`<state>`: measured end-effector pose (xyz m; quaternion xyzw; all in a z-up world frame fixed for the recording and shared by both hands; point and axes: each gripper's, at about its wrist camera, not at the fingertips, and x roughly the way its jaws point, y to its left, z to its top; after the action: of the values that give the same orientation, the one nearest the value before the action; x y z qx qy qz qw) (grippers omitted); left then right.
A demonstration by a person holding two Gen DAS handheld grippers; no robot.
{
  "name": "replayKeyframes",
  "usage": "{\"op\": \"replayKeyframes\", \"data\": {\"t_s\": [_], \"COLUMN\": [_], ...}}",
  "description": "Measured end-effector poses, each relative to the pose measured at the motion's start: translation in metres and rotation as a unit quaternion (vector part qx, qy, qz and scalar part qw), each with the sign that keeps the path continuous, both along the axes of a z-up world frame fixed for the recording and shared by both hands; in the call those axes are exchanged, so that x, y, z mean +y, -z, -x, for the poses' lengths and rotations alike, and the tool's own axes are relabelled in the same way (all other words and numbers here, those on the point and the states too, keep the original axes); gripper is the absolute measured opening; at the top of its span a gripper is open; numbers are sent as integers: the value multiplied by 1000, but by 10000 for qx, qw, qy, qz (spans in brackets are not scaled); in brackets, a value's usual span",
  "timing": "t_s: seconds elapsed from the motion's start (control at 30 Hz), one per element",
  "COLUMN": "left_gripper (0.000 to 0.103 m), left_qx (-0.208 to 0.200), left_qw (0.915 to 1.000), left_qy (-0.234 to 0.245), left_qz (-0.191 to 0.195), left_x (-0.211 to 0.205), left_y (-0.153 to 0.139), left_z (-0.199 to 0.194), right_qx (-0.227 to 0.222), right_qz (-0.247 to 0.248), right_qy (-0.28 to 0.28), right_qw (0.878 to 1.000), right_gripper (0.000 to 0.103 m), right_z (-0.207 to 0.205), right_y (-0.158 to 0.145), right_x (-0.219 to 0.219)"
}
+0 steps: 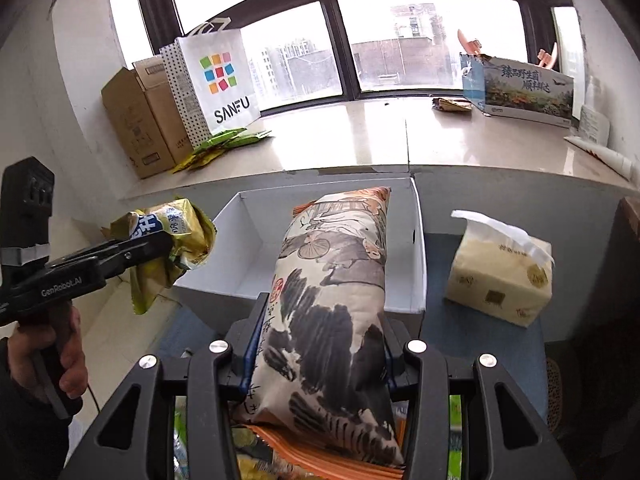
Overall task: Organize snacks
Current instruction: 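Carry both bags over the white box and open both grippers inside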
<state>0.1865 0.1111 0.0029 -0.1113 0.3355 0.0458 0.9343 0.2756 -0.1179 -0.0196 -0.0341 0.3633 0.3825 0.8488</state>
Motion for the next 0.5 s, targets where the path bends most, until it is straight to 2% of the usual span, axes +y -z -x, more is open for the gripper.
{"op": "replayKeyframes", "data": {"t_s": [0.03,0.13,0.23,0.27,0.3,0.33,0.37,0.4,0.47,0.5], "left_gripper": [60,60,61,65,72,81,103,103,103,103], "left_qx": [92,308,463,539,663,798,885,899,880,860], "left_qw": [9999,9995,9987,9981,9970,9958,9953,9955,9961,9962], "left_qy": [-35,-39,-47,-94,-171,-220,-228,-186,-112,-144], "left_qz": [-121,-116,-183,-279,-361,-389,-329,-223,-17,-46], "left_x": [4,19,24,24,25,27,29,31,34,33], "left_y": [3,15,30,35,39,44,49,52,54,53], "left_z": [-11,-39,-60,-67,-72,-76,-77,-77,-72,-69], "right_qx": [44,172,-58,-12,116,218,271,250,19,-107], "right_qz": [45,255,698,727,718,694,637,547,392,441], "right_qy": [-19,101,101,51,24,48,134,210,321,290], "right_qw": [10000,9995,9975,9973,9973,9973,9975,9980,9987,9985], "right_gripper": [49,49,50,51,61,86,97,103,103,103], "right_z": [-14,-48,-67,-73,-79,-84,-88,-90,-88,-85], "right_y": [3,13,18,20,22,23,24,23,19,18], "right_x": [12,37,59,64,67,68,66,63,55,54]}}
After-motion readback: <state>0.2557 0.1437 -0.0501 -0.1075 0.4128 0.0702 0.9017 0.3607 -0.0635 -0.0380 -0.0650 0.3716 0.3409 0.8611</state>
